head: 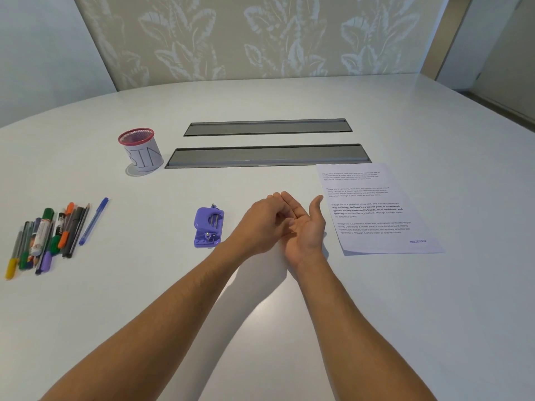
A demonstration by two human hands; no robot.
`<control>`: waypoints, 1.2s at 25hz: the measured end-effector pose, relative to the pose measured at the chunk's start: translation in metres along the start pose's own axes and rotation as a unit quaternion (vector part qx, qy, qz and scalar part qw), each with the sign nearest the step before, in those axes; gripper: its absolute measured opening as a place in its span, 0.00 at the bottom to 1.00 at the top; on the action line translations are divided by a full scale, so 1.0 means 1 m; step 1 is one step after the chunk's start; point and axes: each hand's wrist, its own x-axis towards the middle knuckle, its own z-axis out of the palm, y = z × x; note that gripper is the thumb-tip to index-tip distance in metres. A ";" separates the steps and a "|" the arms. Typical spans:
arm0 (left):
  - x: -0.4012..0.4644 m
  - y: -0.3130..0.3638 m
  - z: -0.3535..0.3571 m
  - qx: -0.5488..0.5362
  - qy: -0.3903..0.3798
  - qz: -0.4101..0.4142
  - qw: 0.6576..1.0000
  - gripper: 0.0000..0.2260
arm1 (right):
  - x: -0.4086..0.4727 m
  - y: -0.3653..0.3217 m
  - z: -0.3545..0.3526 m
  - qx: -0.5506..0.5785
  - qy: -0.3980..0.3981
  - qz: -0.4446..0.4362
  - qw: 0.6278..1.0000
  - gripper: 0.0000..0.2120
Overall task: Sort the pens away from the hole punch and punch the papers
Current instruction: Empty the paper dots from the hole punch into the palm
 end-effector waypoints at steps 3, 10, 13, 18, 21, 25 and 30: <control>0.001 0.008 0.000 -0.004 -0.008 0.001 1.000 0.07 | 0.000 0.001 -0.002 -0.001 0.002 -0.002 1.000 0.36; 0.001 -0.002 -0.016 0.020 0.048 -0.010 0.999 0.05 | -0.003 -0.001 0.002 0.045 -0.008 0.001 0.999 0.35; -0.006 -0.017 -0.025 0.052 0.065 -0.055 0.995 0.07 | -0.003 0.000 0.003 0.083 -0.020 0.003 0.996 0.36; -0.025 -0.047 -0.034 0.105 0.002 -0.124 0.987 0.07 | 0.000 0.002 0.001 0.105 -0.041 0.014 0.994 0.35; -0.033 -0.055 -0.031 0.105 -0.041 -0.123 0.986 0.06 | 0.001 0.003 0.001 0.107 -0.044 0.014 0.993 0.35; -0.040 -0.056 -0.023 0.128 -0.044 -0.095 0.986 0.05 | -0.001 0.002 0.001 0.110 -0.051 0.013 0.992 0.35; -0.040 -0.053 -0.017 0.218 -0.031 -0.041 0.975 0.08 | 0.000 0.003 0.001 0.098 -0.050 0.011 0.994 0.35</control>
